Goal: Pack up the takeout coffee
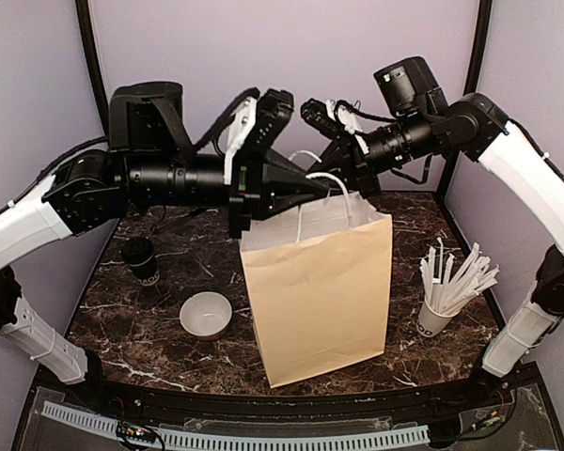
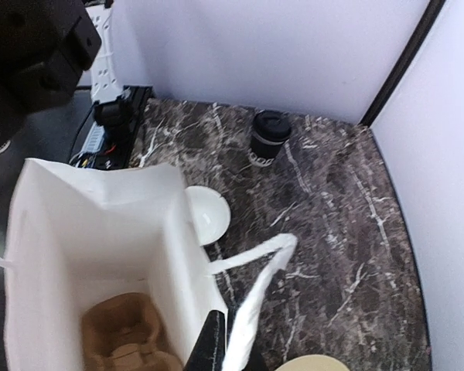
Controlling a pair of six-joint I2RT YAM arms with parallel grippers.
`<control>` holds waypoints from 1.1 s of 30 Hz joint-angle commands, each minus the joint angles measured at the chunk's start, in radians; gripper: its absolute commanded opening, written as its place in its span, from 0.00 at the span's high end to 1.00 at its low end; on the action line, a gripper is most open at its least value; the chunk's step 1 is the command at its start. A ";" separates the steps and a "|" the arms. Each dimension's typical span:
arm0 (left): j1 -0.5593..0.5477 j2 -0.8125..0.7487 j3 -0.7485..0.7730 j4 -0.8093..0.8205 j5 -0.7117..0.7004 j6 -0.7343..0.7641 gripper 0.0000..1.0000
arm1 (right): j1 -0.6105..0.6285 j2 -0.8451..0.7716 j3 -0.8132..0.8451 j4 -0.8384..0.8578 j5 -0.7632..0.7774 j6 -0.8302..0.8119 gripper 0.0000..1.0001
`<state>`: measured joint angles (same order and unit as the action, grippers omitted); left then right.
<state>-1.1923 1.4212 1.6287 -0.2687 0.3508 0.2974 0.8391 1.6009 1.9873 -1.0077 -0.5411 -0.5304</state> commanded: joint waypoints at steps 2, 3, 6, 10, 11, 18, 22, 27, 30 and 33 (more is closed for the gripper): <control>-0.001 -0.037 0.116 -0.013 -0.233 0.044 1.00 | -0.014 0.020 0.153 0.151 0.129 0.082 1.00; -0.001 -0.037 0.130 -0.009 -0.245 0.050 1.00 | -0.013 0.029 0.176 0.161 0.143 0.088 1.00; 0.000 -0.030 0.154 -0.006 -0.276 0.070 1.00 | -0.016 0.041 0.206 0.197 0.174 0.098 1.00; 0.000 -0.021 0.171 -0.021 -0.305 0.091 1.00 | -0.017 0.052 0.228 0.210 0.193 0.098 1.00; 0.000 -0.019 0.174 -0.026 -0.312 0.093 1.00 | -0.016 0.053 0.227 0.210 0.197 0.098 1.00; 0.006 -0.025 0.113 -0.024 -0.338 0.098 1.00 | -0.016 0.039 0.153 0.228 0.208 0.086 1.00; 0.026 -0.041 0.053 -0.011 -0.375 0.070 1.00 | -0.018 0.018 0.066 0.254 0.217 0.086 1.00; 0.046 -0.116 -0.202 0.014 -0.334 -0.007 0.61 | -0.030 -0.030 -0.154 0.307 0.184 0.103 0.77; 0.040 -0.154 -0.283 -0.077 -0.245 -0.065 0.04 | -0.032 -0.056 -0.221 0.189 0.133 0.066 0.29; 0.016 -0.233 -0.319 -0.127 -0.234 -0.089 0.01 | -0.033 -0.117 -0.264 0.112 0.117 0.009 0.03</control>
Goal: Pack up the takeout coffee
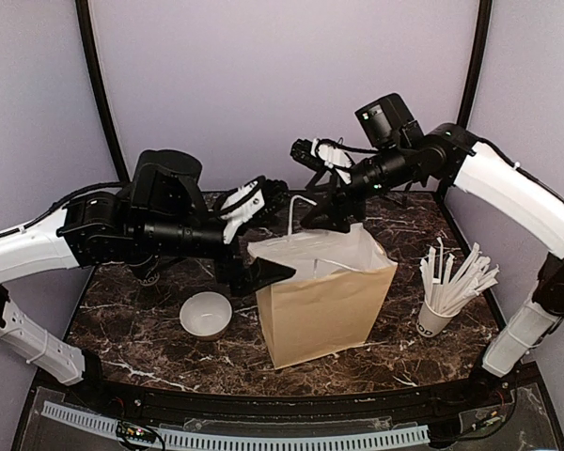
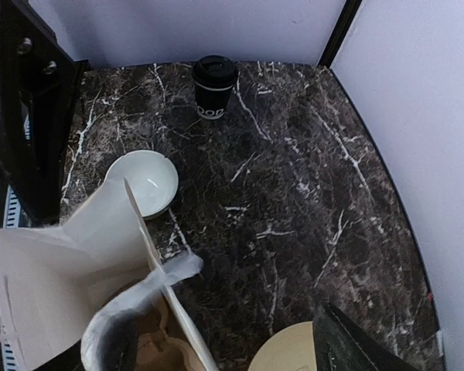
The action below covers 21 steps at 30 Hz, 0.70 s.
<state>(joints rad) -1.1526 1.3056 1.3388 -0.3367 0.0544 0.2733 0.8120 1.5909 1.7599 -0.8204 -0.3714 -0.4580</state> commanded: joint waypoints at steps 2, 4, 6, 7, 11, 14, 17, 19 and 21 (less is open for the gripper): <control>-0.025 -0.171 -0.050 -0.044 0.086 -0.055 0.01 | -0.007 -0.129 -0.026 -0.102 -0.062 -0.085 0.01; -0.025 -0.197 -0.051 -0.027 0.106 -0.035 0.01 | -0.008 -0.124 0.007 -0.135 -0.070 -0.090 0.01; -0.025 -0.187 -0.025 -0.036 0.142 -0.014 0.01 | -0.008 -0.123 0.020 -0.149 -0.083 -0.097 0.02; -0.025 -0.169 -0.005 -0.045 0.157 -0.004 0.01 | -0.007 -0.123 0.022 -0.152 -0.089 -0.100 0.01; -0.028 -0.097 0.038 -0.040 0.229 0.020 0.03 | -0.008 -0.115 0.036 -0.149 -0.093 -0.096 0.03; -0.032 -0.034 0.055 -0.005 0.264 0.037 0.04 | -0.007 -0.113 0.029 -0.117 -0.064 -0.070 0.06; -0.043 0.018 0.075 0.024 0.334 0.046 0.06 | -0.008 -0.097 0.024 -0.105 -0.035 -0.070 0.14; -0.053 0.063 0.096 0.028 0.354 0.058 0.09 | -0.007 -0.085 0.010 -0.105 -0.032 -0.076 0.18; -0.062 0.105 0.111 0.041 0.363 0.070 0.12 | -0.007 -0.074 -0.005 -0.103 -0.039 -0.080 0.23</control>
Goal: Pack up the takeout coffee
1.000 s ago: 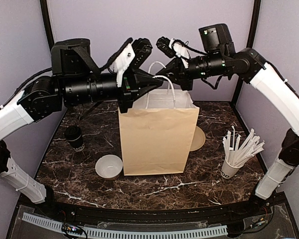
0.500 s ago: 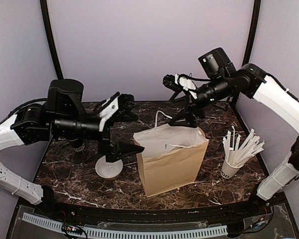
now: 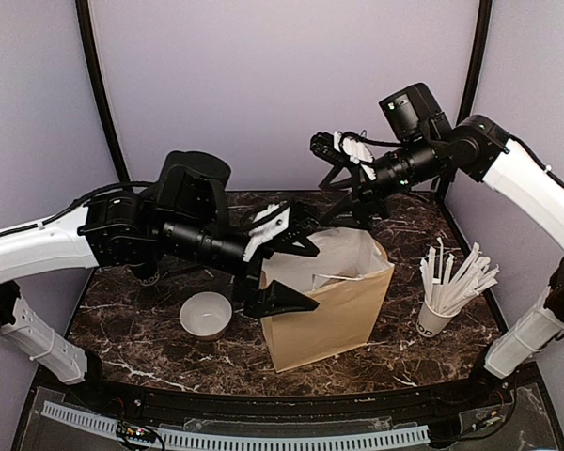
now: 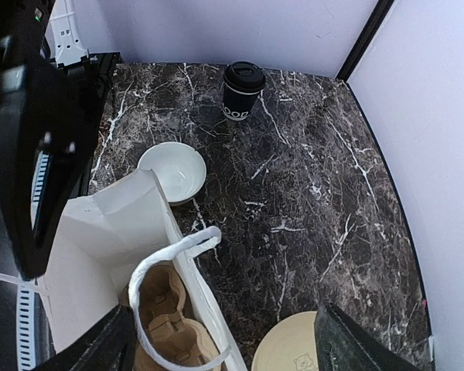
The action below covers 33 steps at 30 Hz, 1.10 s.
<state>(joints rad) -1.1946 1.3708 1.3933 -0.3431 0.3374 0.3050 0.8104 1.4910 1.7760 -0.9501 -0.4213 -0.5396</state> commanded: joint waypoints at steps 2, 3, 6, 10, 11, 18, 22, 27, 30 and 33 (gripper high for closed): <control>-0.023 0.079 0.072 0.071 0.093 0.040 0.17 | -0.006 0.040 -0.024 0.028 0.008 0.002 0.30; -0.024 0.100 0.091 0.084 0.091 0.037 0.27 | -0.006 0.044 -0.021 0.028 0.009 0.007 0.36; -0.025 0.147 0.146 0.060 0.054 0.038 0.51 | -0.006 0.056 0.024 0.011 -0.008 0.014 0.45; -0.025 0.154 0.203 0.034 0.036 0.057 0.96 | -0.005 0.052 0.085 -0.013 -0.034 0.024 0.45; -0.025 0.150 0.205 0.034 0.030 0.057 0.99 | -0.005 0.047 0.085 -0.017 -0.046 0.024 0.45; -0.025 0.106 0.243 0.000 -0.070 0.105 1.00 | -0.007 0.073 0.149 -0.004 -0.005 0.049 1.00; -0.025 0.091 0.332 -0.042 -0.160 0.163 1.00 | -0.006 0.103 0.285 -0.007 -0.013 0.055 1.00; -0.025 0.082 0.401 -0.061 -0.174 0.208 1.00 | -0.006 0.130 0.403 -0.026 -0.015 0.059 1.00; -0.025 0.088 0.432 -0.065 -0.189 0.239 1.00 | -0.006 0.119 0.402 -0.003 0.015 0.059 1.00; -0.025 0.091 0.426 -0.069 -0.209 0.253 1.00 | -0.006 0.120 0.386 0.003 0.029 0.062 1.00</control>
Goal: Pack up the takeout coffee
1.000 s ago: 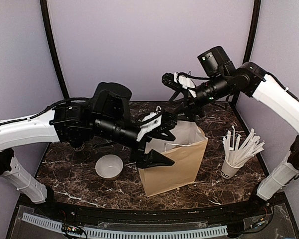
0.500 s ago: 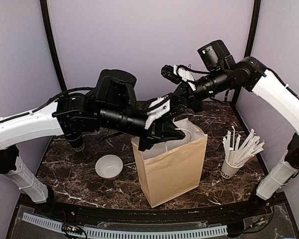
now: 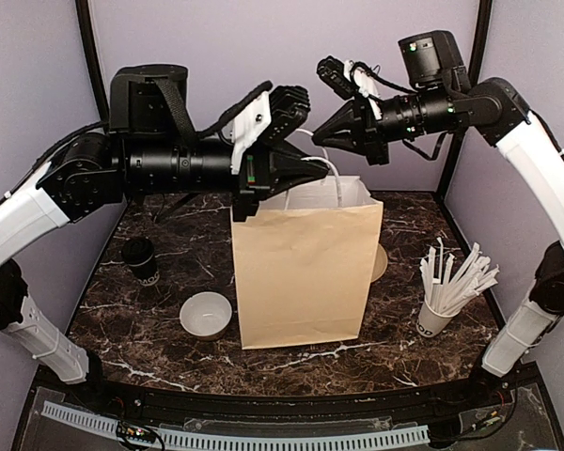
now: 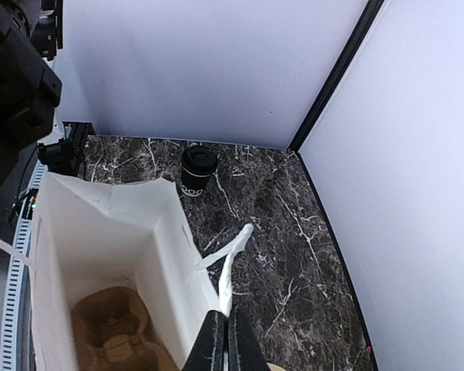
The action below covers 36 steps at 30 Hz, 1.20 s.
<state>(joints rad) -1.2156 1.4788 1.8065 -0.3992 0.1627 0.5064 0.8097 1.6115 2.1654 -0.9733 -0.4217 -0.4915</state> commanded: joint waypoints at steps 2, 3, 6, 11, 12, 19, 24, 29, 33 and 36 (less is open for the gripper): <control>-0.004 -0.019 -0.017 0.002 -0.060 0.050 1.00 | -0.006 -0.004 -0.052 0.042 0.031 0.014 1.00; -0.004 -0.022 -0.057 0.012 -0.089 0.038 1.00 | -0.006 -0.009 -0.085 0.054 0.040 0.012 1.00; -0.003 -0.038 -0.160 0.018 -0.146 -0.022 0.41 | -0.013 -0.050 -0.261 0.126 0.091 0.012 0.63; -0.015 -0.099 -0.320 -0.081 -0.026 -0.147 0.03 | -0.058 -0.179 -0.448 0.161 0.005 0.016 0.25; -0.022 -0.154 -0.378 -0.041 -0.024 -0.166 0.02 | -0.061 -0.197 -0.444 0.143 -0.015 0.008 0.20; -0.035 -0.280 -0.433 0.068 0.069 -0.197 0.03 | -0.061 -0.192 -0.386 0.043 -0.152 -0.035 0.17; -0.035 -0.232 -0.367 0.015 0.115 -0.175 0.18 | -0.061 -0.207 -0.384 0.000 -0.197 -0.068 0.17; -0.035 -0.185 -0.323 -0.027 0.165 -0.175 0.26 | -0.060 -0.199 -0.377 -0.143 -0.359 -0.160 0.11; -0.038 -0.220 -0.311 -0.035 0.138 -0.205 0.21 | -0.015 -0.227 -0.444 -0.163 -0.377 -0.178 0.07; -0.050 -0.290 -0.318 -0.057 0.091 -0.214 0.13 | 0.023 -0.235 -0.524 -0.087 -0.338 -0.137 0.06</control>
<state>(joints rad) -1.2518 1.3022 1.4582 -0.4274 0.2844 0.3176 0.7891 1.3930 1.7164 -1.0943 -0.7452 -0.6392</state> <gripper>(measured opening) 0.839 0.939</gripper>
